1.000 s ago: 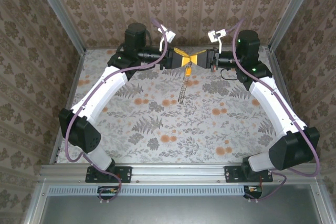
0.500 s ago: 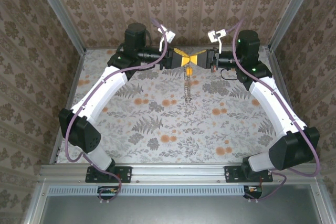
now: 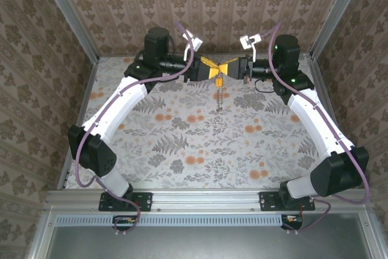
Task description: Put the keys on the keyring
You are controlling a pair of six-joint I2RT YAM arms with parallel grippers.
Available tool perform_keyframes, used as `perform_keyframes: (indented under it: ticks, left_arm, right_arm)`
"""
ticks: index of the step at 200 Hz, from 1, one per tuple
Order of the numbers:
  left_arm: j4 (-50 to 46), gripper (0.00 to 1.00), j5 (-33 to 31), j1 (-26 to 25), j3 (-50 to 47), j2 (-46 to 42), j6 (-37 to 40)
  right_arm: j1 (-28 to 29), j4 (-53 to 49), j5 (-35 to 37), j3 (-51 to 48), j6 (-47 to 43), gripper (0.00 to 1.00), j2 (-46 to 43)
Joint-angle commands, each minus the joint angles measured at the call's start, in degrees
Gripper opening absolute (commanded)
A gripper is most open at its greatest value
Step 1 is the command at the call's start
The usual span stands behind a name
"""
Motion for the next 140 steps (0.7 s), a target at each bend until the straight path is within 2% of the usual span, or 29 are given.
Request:
perform_keyframes:
  ticks: [1,18,34,73,97,113,124,140]
  left_arm:
    - [-0.7,0.27,3.6,-0.1,-0.7,-1.4,2.1]
    - [-0.6,0.24,3.9,-0.1,-0.9,-1.4,2.2]
    - [-0.5,0.16,4.0,-0.1,-0.9,-1.4,2.1]
    - [1.4,0.14,3.7,-0.4,-0.9,-0.9,0.7]
    - [3.8,0.00,2.3,-0.8,-1.0,-0.3,-1.2]
    - [7.2,0.00,0.8,-0.8,-1.9,-0.3,-3.3]
    - [9.9,0.00,0.1,-0.8,-2.9,-0.6,-5.4]
    - [14.3,0.00,-0.2,-0.7,-4.0,-0.8,-8.5]
  right_arm:
    - [-0.1,2.2,0.5,0.4,0.4,0.00,-0.2]
    - [-0.1,2.2,0.5,0.3,0.3,0.00,-0.2]
    - [-0.1,2.4,0.5,0.3,0.5,0.00,-0.2]
    - [-0.1,3.1,0.0,0.1,0.9,0.00,-0.2]
    - [-0.1,4.3,-0.7,-0.4,1.7,0.00,-0.5]
    - [-0.2,4.6,0.1,-0.7,2.4,0.00,-1.1]
    - [-0.6,5.0,1.0,-1.2,2.9,0.13,-3.2]
    - [-1.8,5.2,2.8,-2.1,3.6,0.24,-5.5]
